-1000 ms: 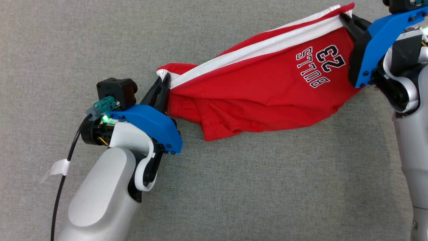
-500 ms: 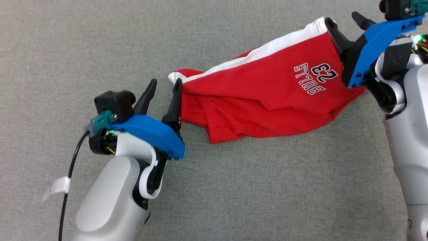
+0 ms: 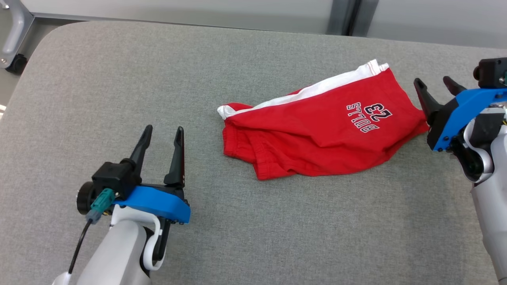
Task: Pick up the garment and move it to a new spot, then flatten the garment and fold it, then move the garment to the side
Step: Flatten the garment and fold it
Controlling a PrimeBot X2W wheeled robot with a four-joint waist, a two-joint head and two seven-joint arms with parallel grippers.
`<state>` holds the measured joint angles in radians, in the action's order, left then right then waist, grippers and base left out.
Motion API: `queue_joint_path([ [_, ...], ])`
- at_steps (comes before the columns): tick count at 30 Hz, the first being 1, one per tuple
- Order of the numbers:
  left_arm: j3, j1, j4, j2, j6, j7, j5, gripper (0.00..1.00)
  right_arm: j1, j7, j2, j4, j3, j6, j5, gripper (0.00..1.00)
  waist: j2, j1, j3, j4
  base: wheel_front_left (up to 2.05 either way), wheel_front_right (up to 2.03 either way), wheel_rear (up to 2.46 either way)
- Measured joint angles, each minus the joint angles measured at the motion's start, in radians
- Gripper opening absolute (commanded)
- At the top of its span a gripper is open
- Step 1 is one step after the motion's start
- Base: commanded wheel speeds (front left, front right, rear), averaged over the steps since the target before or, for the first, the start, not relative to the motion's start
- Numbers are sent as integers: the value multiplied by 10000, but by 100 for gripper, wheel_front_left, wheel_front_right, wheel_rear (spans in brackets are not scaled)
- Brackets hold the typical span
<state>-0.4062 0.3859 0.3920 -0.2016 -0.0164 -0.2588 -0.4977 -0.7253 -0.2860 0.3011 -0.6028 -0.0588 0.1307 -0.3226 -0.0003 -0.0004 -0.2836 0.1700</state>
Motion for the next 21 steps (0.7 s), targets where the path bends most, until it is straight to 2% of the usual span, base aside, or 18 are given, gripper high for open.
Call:
queue_joint_path([
  [3, 546, -216, -389, 54, 238, -27, 589, 100, 82, 389, 67, -173, 100, 0, -52, 100, 0, 3, 4, 63, 0, 0, 0],
  [12, 2322, -1321, -1988, 1018, 1070, -31, 1923, 100, -150, 855, 19, -995, 468, 0, -134, 100, 0, 3, -333, 414, 0, 0, 0],
  [21, 2568, -1803, -2196, 1409, 1367, -31, 2525, 100, -833, 746, 25, -2186, 1557, 0, 228, 100, 2, 4, -923, 944, 0, 0, 0],
])
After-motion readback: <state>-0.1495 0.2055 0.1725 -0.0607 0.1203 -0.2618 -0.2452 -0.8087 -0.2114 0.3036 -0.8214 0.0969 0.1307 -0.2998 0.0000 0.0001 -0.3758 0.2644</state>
